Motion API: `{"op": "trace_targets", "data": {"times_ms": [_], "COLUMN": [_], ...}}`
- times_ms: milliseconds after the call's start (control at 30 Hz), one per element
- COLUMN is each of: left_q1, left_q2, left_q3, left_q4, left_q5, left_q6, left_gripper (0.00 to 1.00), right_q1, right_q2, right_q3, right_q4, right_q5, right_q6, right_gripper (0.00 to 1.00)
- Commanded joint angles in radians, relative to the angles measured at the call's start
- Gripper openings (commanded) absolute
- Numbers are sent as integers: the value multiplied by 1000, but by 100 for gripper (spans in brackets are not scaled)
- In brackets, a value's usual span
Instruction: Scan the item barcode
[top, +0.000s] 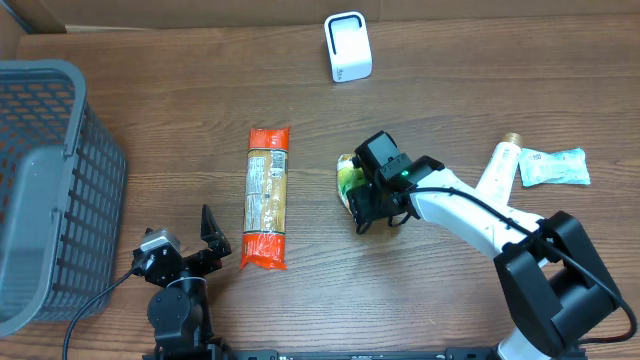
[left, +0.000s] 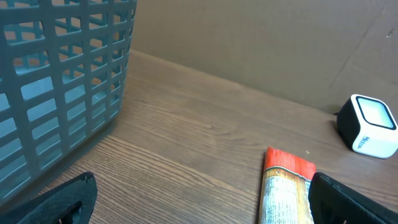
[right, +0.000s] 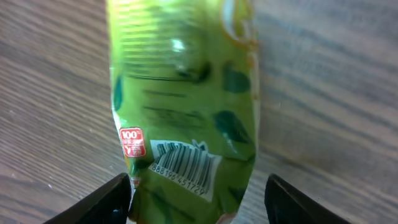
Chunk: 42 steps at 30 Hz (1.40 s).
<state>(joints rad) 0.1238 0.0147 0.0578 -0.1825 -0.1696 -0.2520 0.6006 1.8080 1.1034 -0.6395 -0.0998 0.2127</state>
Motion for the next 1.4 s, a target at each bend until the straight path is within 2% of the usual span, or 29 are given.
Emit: {"op": "trace_targets", "data": {"times_ms": [0, 167, 300, 400, 467, 600, 700, 833, 900, 933, 967, 1000, 1133, 1200, 1300, 1367], "left_q1": [-6, -6, -6, -6, -6, -6, -6, -6, -6, -6, -6, -6, -6, -6, -6, -6], "left_q2": [-10, -10, -10, -10, -10, -10, -10, -10, -10, -10, -10, -10, -10, -10, -10, -10], "left_q3": [-1, -1, -1, -1, -1, -1, -1, -1, -1, -1, -1, -1, -1, -1, -1, -1], "left_q4": [0, 0, 0, 0, 0, 0, 0, 0, 0, 0, 0, 0, 0, 0, 0, 0], "left_q5": [-14, -14, -14, -14, -14, -14, -14, -14, -14, -14, -14, -14, -14, -14, -14, -14], "left_q6": [16, 16, 16, 16, 16, 16, 16, 16, 16, 16, 16, 16, 16, 16, 16, 16], "left_gripper": [100, 100, 100, 100, 100, 100, 100, 100, 100, 100, 100, 100, 100, 100, 100, 100], "right_q1": [-5, -5, -35, -80, -117, -220, -266, -271, -262, -253, -242, -232, -188, -141, -115, -106], "right_q2": [11, 11, 11, 11, 11, 10, 10, 10, 10, 10, 12, 14, 20, 22, 24, 33], "right_q3": [-16, -16, -8, -8, -8, 45, 168, 299, 321, 321, 317, 313, 297, 276, 248, 236], "right_q4": [3, 19, 3, -17, -15, 5, -55, -197, -215, -212, -211, -210, -201, -171, -119, -89], "right_q5": [-11, 18, 202, 367, 408, 306, 124, -18, -133, -160, -157, -143, -82, 27, 70, 77], "right_q6": [5, -7, -81, -117, -117, -115, -86, 230, 388, 464, 533, 587, 813, 1032, 1209, 1271], "right_gripper": [69, 69, 70, 75, 75, 86, 87, 86, 87, 90, 98, 100, 100, 100, 99, 99]}}
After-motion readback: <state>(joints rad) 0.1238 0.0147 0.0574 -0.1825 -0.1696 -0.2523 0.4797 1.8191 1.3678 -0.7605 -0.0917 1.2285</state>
